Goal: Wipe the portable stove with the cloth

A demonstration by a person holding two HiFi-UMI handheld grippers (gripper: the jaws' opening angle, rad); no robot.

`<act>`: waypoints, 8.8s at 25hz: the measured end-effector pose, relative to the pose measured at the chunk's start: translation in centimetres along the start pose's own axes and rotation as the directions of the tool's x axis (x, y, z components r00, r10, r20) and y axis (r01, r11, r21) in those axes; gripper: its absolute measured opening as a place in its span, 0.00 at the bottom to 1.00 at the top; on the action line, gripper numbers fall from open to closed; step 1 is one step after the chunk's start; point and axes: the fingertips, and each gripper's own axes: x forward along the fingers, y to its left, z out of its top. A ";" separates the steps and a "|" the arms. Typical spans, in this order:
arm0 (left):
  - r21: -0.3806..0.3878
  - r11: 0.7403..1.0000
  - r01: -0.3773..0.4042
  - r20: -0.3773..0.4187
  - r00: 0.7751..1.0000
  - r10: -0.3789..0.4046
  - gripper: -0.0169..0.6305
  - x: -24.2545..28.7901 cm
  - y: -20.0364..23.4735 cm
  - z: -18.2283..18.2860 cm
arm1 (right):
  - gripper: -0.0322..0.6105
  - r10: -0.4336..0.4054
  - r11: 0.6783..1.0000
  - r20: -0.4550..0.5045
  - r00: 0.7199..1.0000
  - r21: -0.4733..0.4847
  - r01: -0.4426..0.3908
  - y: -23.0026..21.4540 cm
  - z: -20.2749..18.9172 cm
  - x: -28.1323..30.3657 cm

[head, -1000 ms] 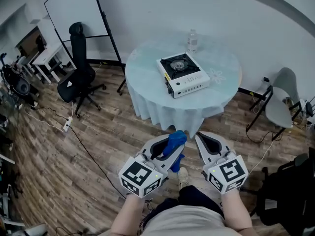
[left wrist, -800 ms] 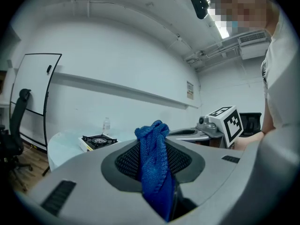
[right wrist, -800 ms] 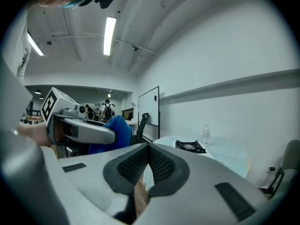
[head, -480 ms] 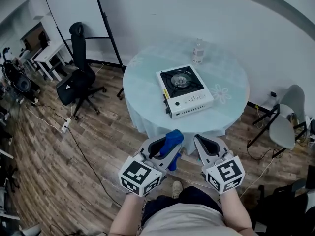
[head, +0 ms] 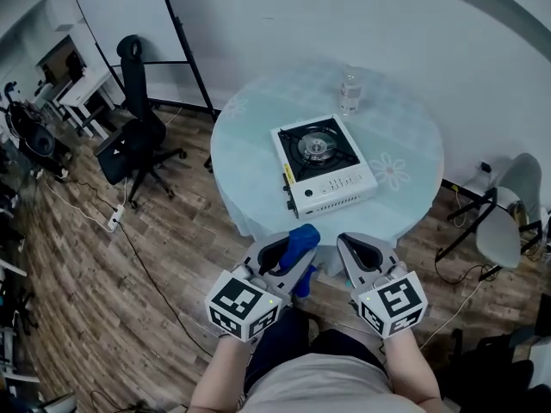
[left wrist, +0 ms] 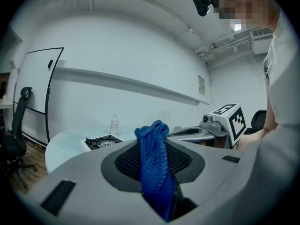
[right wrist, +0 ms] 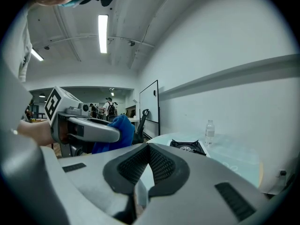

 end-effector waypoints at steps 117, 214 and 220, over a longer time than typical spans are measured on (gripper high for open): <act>0.220 0.836 0.503 -0.553 0.770 -0.318 0.25 40.8 34.3 -2.5 | 0.08 -0.280 0.926 -0.163 0.946 0.216 0.311 -34.2 -3.5 31.1; 0.276 0.714 0.643 -0.821 0.544 -0.173 0.23 29.7 39.2 -9.1 | 0.08 -0.179 0.970 -0.208 0.962 0.128 0.208 -23.6 -1.7 33.5; 0.280 0.740 0.612 -0.808 0.567 -0.163 0.23 28.3 39.9 -9.2 | 0.08 -0.171 0.973 -0.206 0.964 0.118 0.198 -22.7 -1.6 33.7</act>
